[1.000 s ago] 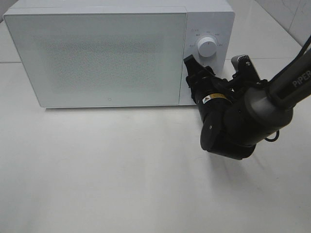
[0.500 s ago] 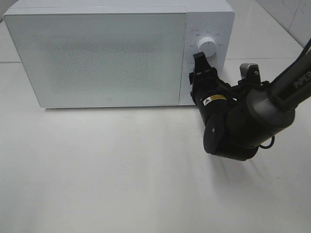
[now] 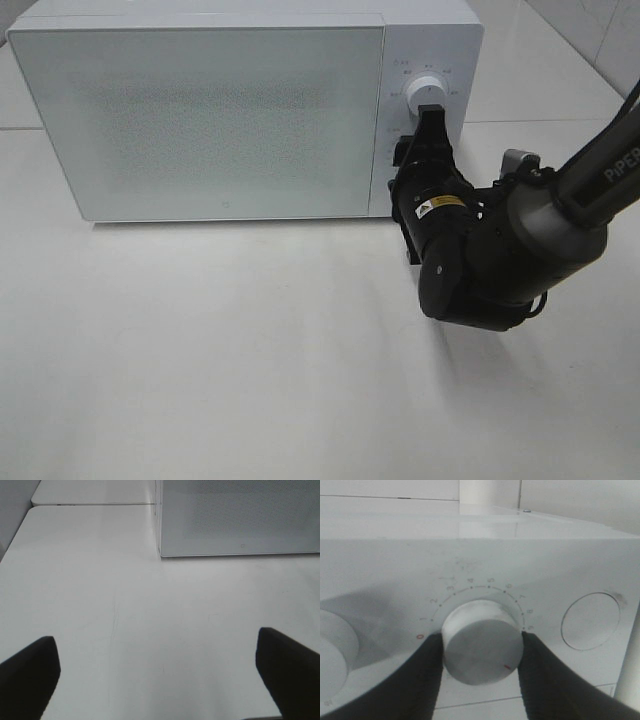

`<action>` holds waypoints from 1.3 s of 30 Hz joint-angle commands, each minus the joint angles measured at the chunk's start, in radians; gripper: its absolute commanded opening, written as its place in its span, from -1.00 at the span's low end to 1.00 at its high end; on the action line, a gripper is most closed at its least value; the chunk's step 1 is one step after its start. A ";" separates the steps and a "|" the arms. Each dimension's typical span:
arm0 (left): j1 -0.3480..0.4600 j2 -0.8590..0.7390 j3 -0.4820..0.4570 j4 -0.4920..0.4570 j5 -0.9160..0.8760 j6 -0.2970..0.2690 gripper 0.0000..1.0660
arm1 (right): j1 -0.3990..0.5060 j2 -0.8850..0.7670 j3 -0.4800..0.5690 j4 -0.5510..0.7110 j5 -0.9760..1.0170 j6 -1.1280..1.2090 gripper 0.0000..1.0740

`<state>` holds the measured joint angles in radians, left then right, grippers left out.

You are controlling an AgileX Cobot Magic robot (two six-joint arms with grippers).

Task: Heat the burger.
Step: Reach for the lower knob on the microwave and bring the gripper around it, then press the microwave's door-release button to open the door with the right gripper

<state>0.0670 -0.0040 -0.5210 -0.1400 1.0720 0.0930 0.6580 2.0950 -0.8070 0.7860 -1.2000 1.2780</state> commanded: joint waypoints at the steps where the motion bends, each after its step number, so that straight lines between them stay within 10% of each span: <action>1: 0.002 -0.017 0.004 -0.007 0.003 -0.005 0.88 | 0.017 -0.014 -0.047 -0.244 -0.189 0.019 -0.92; 12: 0.002 -0.017 0.004 -0.007 0.003 -0.005 0.88 | 0.017 -0.014 -0.047 -0.175 -0.200 -0.011 -0.72; 29: 0.002 -0.017 0.004 -0.007 0.003 -0.005 0.88 | 0.017 -0.023 -0.042 -0.061 -0.187 -0.103 0.38; 39: 0.002 -0.017 0.004 -0.007 0.003 -0.005 0.88 | 0.017 -0.102 0.059 -0.063 0.003 -0.252 0.41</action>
<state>0.0670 -0.0040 -0.5210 -0.1400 1.0720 0.0930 0.6790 2.0090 -0.7520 0.7270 -1.1870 1.0640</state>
